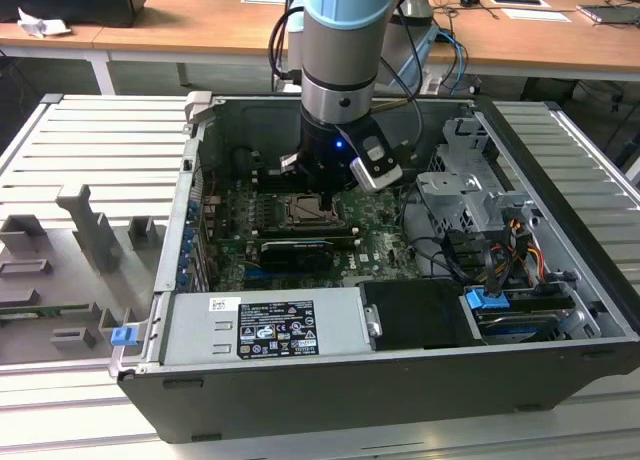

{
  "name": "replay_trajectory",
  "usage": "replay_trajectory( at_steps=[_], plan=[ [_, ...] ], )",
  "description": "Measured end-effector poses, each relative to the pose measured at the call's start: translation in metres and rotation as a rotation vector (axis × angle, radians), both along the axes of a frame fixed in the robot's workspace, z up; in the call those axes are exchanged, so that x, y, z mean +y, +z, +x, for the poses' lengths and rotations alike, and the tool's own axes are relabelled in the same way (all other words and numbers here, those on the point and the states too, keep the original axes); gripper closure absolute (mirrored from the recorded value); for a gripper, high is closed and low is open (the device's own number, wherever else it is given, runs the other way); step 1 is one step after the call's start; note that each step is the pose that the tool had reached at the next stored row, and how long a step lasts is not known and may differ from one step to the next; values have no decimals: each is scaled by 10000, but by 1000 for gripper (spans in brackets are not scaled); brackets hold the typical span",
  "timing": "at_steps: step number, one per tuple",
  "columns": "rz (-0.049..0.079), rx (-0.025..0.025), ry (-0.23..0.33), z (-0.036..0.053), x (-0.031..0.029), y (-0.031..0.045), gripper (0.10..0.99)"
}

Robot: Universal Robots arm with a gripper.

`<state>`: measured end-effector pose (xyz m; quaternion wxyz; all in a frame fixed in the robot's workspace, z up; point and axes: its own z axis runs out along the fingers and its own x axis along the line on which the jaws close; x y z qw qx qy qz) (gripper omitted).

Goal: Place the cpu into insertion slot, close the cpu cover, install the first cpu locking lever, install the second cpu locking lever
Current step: 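Install the second cpu locking lever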

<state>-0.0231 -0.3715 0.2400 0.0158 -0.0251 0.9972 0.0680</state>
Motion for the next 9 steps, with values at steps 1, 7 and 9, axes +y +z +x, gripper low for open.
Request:
replay_trajectory(
  at_steps=[1, 7, 9],
  plan=[
    [0, 0, -1, -1, -1, 0, 980],
    [0, 0, -1, -4, -2, 0, 980],
    [0, 0, -2, -9, -2, 0, 980]
  ],
)
